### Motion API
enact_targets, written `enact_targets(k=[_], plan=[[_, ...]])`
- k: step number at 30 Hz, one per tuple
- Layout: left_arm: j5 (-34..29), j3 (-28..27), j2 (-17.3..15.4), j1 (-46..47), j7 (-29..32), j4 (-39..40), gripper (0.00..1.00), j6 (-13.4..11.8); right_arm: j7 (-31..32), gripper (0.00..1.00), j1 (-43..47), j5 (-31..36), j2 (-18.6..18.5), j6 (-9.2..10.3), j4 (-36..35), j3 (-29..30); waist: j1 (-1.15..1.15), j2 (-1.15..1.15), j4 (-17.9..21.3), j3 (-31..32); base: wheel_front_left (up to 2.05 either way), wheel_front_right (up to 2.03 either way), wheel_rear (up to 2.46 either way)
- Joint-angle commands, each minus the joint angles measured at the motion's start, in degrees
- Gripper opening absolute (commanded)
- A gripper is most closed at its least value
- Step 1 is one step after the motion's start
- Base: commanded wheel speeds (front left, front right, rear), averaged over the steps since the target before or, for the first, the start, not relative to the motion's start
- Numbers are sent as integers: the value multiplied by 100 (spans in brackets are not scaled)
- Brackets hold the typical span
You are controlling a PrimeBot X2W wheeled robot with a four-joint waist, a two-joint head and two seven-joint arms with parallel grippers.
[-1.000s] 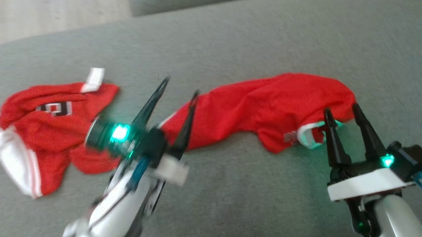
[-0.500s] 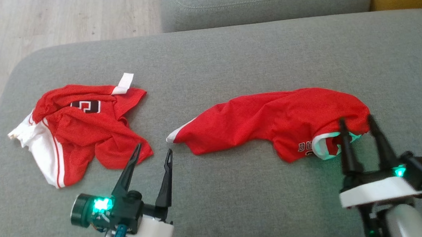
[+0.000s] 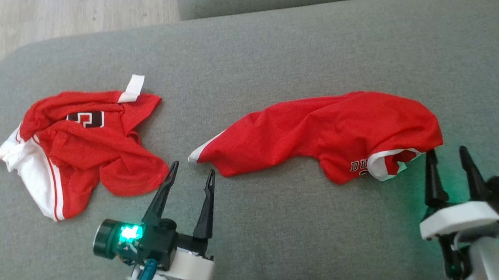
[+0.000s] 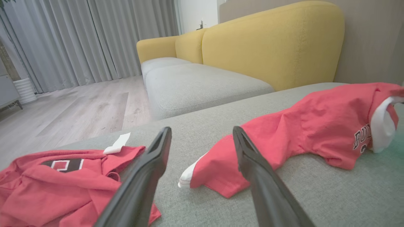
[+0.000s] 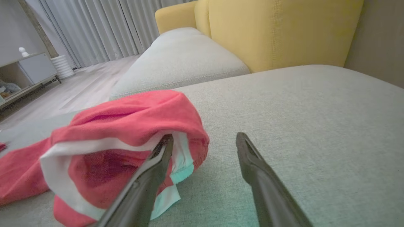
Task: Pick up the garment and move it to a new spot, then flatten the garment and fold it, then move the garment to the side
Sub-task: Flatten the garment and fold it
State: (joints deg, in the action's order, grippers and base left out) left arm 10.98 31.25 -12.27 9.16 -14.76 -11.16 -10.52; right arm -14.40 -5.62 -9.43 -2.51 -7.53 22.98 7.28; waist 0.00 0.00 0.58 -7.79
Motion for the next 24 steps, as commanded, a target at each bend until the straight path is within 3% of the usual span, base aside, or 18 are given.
enact_targets(k=[1,7,13,15,24], plan=[[-59,-261,-13,281,-24,127,100,24,-60,100,-289,80,-37,4,-21,-199,0,0,-22,-83,0,0,0],[-170,-344,139,418,-24,12,100,197,-60,100,-740,630,-37,4,682,-284,0,0,-179,-317,0,0,0],[-242,-447,234,430,-24,-65,100,282,-60,100,-1003,948,-37,4,908,-12,0,0,-294,-363,0,0,0],[-259,-489,257,414,-24,-82,100,305,-60,0,-1067,916,-37,4,854,83,0,0,-308,-343,0,0,0],[-316,-656,412,255,-24,-132,100,376,-60,0,-1205,368,-37,4,175,640,0,0,-293,-11,0,0,0]])
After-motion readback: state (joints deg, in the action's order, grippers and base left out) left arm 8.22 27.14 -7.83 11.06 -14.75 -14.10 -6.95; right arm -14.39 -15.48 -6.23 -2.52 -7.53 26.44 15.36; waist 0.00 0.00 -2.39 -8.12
